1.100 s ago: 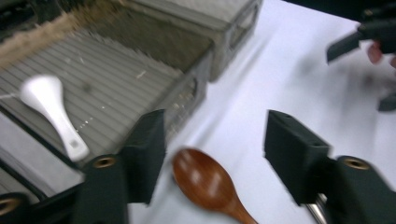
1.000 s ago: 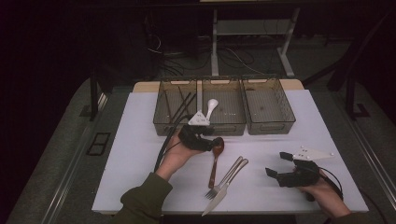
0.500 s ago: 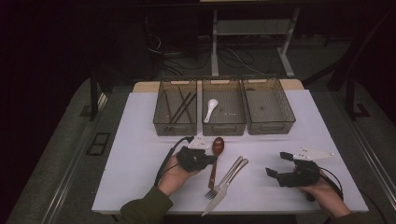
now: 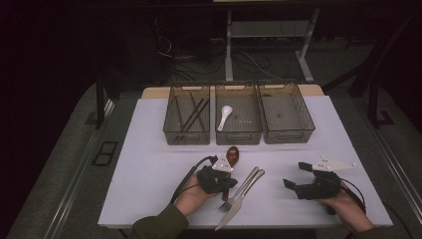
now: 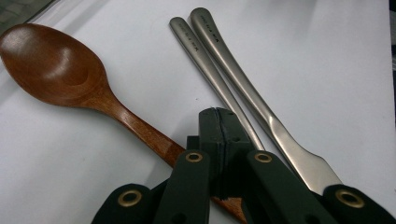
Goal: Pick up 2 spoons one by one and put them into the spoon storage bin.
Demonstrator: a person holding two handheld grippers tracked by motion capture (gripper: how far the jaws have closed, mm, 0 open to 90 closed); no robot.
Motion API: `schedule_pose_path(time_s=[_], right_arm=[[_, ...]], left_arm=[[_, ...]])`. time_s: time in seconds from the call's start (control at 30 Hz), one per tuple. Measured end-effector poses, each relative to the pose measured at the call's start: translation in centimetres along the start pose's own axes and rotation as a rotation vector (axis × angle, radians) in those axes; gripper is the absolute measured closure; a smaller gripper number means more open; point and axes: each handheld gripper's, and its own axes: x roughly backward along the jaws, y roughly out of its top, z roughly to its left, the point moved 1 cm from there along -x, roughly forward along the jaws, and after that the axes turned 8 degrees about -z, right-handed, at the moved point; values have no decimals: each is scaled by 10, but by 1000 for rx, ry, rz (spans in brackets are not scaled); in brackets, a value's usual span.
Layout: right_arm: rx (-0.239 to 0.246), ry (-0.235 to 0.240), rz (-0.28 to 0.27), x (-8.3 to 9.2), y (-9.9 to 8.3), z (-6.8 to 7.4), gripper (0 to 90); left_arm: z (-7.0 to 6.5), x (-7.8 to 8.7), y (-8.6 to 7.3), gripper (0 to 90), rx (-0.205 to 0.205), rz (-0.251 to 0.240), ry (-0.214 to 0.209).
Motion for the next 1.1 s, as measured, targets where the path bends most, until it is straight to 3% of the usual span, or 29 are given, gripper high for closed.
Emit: schedule_pose_path(time_s=[0.4, 0.47, 0.7, 0.73, 0.93, 1.1], right_arm=[[1, -2, -1, 0, 0, -1, 116], [-1, -3, 0, 0, 0, -1, 116], [-4, -4, -4, 1, 0, -1, 116], [-5, -3, -4, 1, 0, -1, 116], [-2, -4, -6, 1, 0, -2, 116], [-2, -3, -7, 1, 1, -1, 116]], left_arm=[[1, 0, -2, 884, 10, 23, -9], [4, 1, -2, 884, -7, 25, -5], [2, 3, -3, 885, 11, 35, 14], [4, 4, -3, 885, -8, 41, 16], [7, 11, -6, 885, -12, 57, 60], [10, 19, -12, 885, 19, 52, 103]])
